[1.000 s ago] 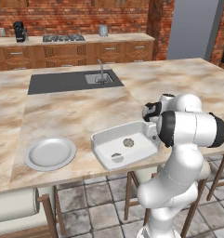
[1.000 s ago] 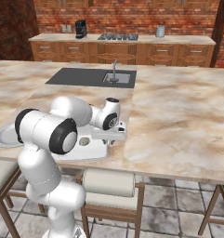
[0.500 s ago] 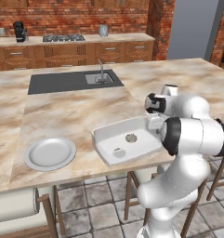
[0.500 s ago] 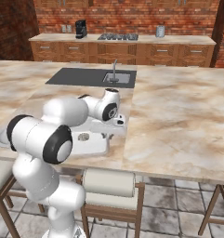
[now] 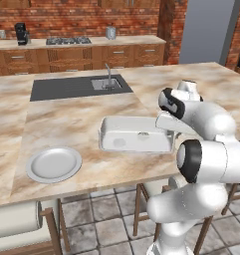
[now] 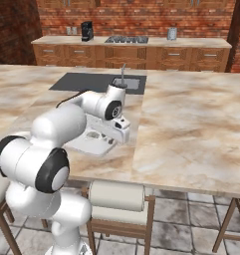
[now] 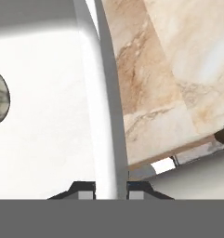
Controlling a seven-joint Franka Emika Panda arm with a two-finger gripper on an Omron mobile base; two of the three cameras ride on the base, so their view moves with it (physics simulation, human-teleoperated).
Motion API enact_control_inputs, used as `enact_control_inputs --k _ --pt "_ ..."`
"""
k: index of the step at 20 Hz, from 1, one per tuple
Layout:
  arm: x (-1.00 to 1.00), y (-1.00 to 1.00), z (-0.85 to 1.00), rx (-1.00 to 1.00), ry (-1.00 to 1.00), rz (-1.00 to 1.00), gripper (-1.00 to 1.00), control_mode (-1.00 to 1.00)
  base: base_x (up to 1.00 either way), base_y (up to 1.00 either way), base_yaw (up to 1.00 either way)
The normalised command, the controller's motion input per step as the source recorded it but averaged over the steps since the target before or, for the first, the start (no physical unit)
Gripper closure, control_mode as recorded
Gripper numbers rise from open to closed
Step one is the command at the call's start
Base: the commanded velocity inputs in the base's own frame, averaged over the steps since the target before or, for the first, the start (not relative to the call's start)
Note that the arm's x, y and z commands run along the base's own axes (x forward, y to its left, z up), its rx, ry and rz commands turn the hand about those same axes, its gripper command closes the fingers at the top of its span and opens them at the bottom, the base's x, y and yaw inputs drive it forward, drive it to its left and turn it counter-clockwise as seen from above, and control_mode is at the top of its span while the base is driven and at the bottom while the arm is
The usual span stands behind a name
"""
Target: Place two dumplings into each of the tupperware containers and then place the containers in the fridge.
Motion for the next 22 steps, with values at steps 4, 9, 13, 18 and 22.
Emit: enact_control_inputs --k 4,9,13,18,22 --pt "-0.19 0.76 0.00 -0.09 -0.01 -0.65 1.00 -1.00 0.00 0.00 0.00" --pt "-0.27 0.72 0.00 -0.17 0.00 -0.54 1.00 -1.00 0.00 0.00 0.00" --pt "-0.23 0.63 0.10 -0.14 0.01 -0.61 1.00 -1.00 0.00 0.00 0.00" --pt "-0.40 0.35 0.04 -0.03 0.00 -0.64 1.00 -1.00 0.00 0.00 0.00" --pt "-0.24 0.04 0.29 0.12 -0.01 -0.46 1.00 -1.00 0.00 0.00 0.00"
